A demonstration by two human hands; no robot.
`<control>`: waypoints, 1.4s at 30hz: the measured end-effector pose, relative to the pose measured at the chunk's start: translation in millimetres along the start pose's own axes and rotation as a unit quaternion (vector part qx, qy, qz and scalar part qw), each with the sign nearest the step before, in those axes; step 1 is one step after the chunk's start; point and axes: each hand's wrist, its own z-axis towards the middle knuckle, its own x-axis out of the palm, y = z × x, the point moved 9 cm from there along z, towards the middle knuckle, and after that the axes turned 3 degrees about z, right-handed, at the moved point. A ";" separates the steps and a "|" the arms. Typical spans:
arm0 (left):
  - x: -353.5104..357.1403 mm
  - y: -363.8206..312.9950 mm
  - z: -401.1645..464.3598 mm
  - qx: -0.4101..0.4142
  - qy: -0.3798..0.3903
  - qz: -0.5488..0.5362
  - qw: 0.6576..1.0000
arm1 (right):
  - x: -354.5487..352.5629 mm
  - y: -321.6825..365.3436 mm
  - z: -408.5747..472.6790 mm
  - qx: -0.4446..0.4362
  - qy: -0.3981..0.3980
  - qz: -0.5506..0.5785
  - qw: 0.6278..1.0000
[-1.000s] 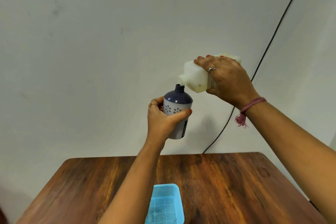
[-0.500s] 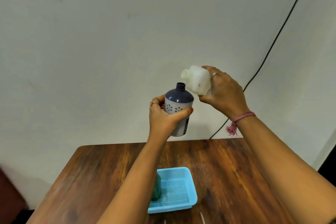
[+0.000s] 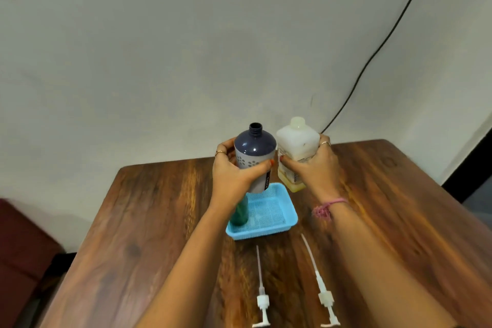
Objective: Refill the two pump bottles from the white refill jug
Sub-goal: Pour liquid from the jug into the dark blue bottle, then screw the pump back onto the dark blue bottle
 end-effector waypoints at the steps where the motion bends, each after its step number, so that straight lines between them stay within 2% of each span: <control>1: -1.9 7.5 -4.1 -0.005 0.005 0.001 1.000 | 3.9 -9.9 -10.8 0.017 -0.006 0.014 1.000; 8: -13.5 64.3 -32.9 -0.047 0.052 0.001 0.998 | 31.1 -72.9 -80.1 0.080 -0.002 0.024 0.996; 18: -32.0 141.2 -81.6 -0.106 0.093 0.024 0.990 | 43.4 -121.0 -169.8 0.136 0.001 0.034 0.990; 25: -35.3 187.4 -113.2 -0.141 0.118 0.047 0.982 | 39.2 -154.5 -208.2 0.193 -0.031 0.039 0.980; 34: -43.4 214.4 -138.6 -0.185 0.122 0.054 0.974 | 34.7 -166.8 -221.9 0.198 -0.046 0.050 0.978; 39: -47.4 215.9 -142.9 -0.190 0.108 0.052 0.975 | 37.4 -172.0 -232.6 0.245 -0.013 0.063 0.967; 42: -51.0 218.9 -143.9 -0.192 0.101 0.056 0.975 | 29.7 -166.8 -256.5 0.274 -0.018 0.026 0.961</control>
